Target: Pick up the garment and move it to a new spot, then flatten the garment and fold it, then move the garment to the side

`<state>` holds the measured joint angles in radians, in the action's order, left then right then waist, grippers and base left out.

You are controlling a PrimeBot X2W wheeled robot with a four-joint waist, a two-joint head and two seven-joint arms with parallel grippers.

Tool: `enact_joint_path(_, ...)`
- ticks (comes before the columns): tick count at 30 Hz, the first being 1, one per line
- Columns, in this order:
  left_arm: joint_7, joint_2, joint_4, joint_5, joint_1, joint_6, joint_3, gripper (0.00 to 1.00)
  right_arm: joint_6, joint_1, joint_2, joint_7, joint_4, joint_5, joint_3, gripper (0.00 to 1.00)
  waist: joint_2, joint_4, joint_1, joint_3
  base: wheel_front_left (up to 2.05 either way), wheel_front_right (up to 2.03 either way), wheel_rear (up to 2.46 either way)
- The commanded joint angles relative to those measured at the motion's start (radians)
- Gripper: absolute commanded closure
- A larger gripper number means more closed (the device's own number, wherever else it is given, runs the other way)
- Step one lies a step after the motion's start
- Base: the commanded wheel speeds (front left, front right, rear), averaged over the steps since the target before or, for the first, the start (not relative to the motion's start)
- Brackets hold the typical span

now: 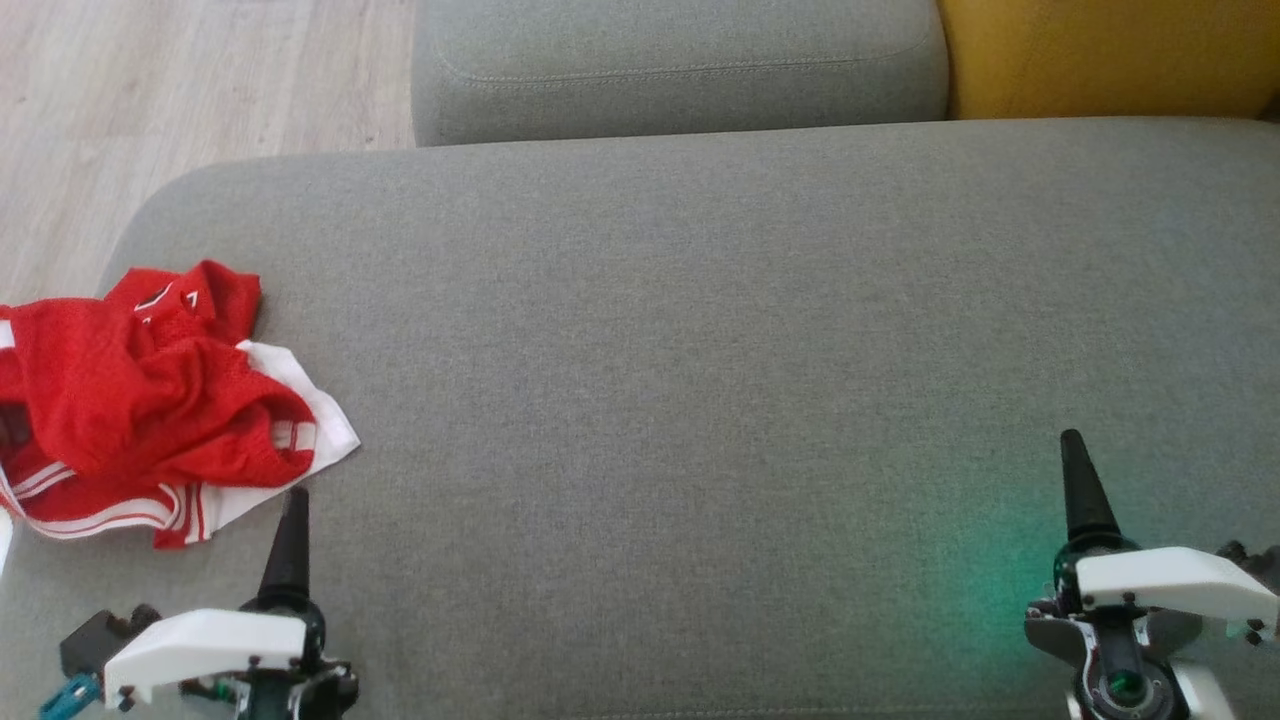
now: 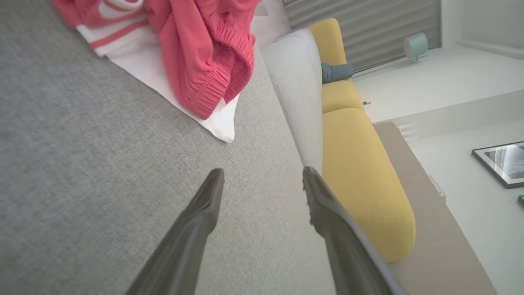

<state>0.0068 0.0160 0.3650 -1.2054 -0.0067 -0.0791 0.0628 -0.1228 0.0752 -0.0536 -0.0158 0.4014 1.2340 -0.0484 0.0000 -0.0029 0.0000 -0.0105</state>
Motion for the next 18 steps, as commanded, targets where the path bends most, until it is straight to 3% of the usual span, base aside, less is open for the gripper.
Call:
enact_joint_path(1,-0.009,0.013,-0.033,0.032,-0.045,0.005,0.004,0.00,-0.002,0.057,-0.019,0.016,-0.026,-0.035,0.011,0.00,0.0000,0.000,0.0000,0.001,0.00,0.00,0.00)
enact_joint_path(18,-0.059,0.017,-0.018,0.266,-0.052,0.051,-0.005,0.00,-0.003,0.088,-0.013,0.066,0.013,-0.272,0.037,0.00,0.0000,-0.007,0.0000,0.004,0.00,0.00,0.00)
